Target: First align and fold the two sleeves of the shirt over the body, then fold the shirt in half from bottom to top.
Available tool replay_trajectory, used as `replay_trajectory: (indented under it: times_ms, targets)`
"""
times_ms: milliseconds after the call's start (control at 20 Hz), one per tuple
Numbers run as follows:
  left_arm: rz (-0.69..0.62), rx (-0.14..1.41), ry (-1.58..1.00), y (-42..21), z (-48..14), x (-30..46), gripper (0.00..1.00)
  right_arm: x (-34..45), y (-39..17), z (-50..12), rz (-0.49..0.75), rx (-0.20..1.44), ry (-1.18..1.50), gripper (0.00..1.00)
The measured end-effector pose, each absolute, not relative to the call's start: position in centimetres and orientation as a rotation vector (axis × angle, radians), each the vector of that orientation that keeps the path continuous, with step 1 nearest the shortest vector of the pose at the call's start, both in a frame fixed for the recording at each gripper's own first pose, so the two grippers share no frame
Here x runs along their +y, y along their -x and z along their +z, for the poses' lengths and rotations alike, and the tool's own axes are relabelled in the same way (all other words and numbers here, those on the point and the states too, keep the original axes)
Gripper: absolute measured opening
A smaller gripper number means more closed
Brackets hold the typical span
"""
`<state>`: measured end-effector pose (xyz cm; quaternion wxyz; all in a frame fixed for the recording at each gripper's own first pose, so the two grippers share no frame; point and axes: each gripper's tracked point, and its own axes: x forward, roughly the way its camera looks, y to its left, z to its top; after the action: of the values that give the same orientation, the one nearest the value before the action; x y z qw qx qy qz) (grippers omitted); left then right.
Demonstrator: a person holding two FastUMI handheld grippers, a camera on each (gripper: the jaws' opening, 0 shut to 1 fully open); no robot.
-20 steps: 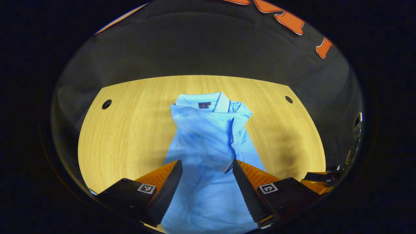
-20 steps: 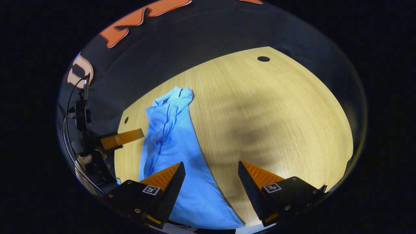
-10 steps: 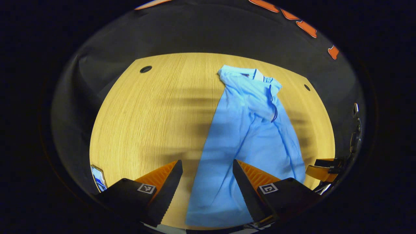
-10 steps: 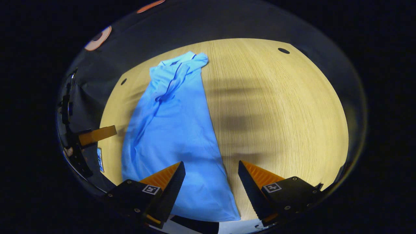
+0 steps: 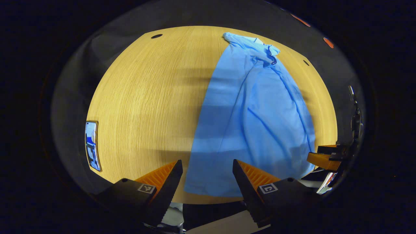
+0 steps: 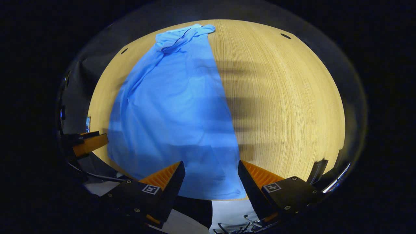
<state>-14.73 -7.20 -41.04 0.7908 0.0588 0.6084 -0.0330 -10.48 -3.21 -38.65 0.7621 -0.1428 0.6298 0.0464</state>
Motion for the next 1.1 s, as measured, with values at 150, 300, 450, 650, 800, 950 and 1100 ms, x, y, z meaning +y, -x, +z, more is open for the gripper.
replay_trajectory:
  times_ms: [150,300,450,650,800,950,1100]
  targets:
    - [-0.068,1.333,-0.152,16.0,-42.0,-6.8,0.99,-3.6,11.9,-39.7,0.091,1.405,0.328,0.99]
    - [-0.076,1.342,-0.192,16.7,-42.9,-6.7,0.99,-4.2,11.8,-40.5,0.078,1.404,0.376,0.99]
    - [-0.078,1.359,-0.238,17.1,-43.7,-6.6,0.99,-4.4,11.5,-40.7,0.056,1.384,0.397,0.98]
    - [-0.080,1.375,-0.249,17.0,-44.3,-6.7,0.99,-4.3,11.6,-40.7,0.046,1.373,0.387,0.98]
    - [-0.076,1.369,-0.243,17.1,-44.3,-6.7,0.99,-4.2,11.7,-40.8,0.014,1.357,0.355,0.99]
    - [-0.084,1.362,-0.245,17.0,-44.2,-6.9,0.99,-4.1,11.9,-40.8,0.015,1.377,0.360,0.96]
    - [-0.112,1.338,-0.253,16.8,-44.3,-7.4,0.76,-3.7,11.8,-41.1,0.036,1.382,0.378,0.62]
